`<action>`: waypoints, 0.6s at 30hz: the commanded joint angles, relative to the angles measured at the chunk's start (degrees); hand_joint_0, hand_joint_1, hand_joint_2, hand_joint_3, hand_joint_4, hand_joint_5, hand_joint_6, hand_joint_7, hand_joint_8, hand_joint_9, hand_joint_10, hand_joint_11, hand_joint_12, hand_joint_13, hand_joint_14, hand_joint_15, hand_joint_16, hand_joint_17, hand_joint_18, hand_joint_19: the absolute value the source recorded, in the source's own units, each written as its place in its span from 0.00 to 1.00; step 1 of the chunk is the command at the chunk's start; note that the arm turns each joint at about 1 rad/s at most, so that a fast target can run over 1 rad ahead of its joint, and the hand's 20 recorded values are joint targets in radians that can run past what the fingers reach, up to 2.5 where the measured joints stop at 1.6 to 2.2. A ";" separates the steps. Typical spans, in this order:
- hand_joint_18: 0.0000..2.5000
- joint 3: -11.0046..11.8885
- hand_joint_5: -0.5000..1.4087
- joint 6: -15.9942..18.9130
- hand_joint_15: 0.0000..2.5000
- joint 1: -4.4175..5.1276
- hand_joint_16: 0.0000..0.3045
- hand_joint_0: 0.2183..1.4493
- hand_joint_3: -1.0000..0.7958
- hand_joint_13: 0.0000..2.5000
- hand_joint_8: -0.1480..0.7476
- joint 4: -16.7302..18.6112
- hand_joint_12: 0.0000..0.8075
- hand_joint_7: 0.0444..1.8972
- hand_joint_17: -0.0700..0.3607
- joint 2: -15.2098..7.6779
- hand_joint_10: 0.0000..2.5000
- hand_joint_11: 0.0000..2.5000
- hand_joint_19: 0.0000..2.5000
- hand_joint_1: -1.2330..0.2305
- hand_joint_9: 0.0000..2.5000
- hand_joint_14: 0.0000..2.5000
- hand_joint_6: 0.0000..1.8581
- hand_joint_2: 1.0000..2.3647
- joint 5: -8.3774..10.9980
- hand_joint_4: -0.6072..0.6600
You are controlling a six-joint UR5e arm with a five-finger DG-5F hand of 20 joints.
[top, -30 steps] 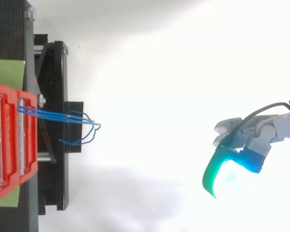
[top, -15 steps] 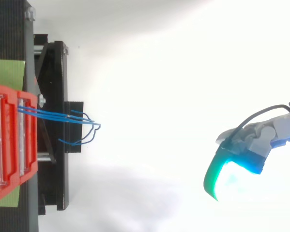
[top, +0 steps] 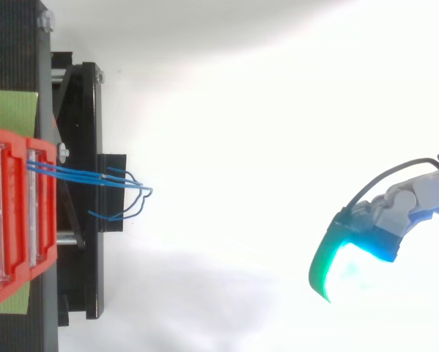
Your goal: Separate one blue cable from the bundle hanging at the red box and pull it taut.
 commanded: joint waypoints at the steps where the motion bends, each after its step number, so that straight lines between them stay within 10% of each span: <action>1: 0.18 0.01 0.15 -0.01 0.07 0.01 0.17 0.27 0.28 0.16 0.46 -0.12 0.43 0.41 0.43 -0.07 0.00 0.07 0.20 0.52 0.17 0.00 0.27 0.00 -0.41 0.67; 18: 0.18 0.01 0.15 -3.96 0.07 0.01 0.16 0.27 0.28 0.16 0.47 1.73 0.43 0.41 0.42 -6.05 0.00 0.08 0.20 0.52 0.19 0.00 0.27 0.00 2.75 0.67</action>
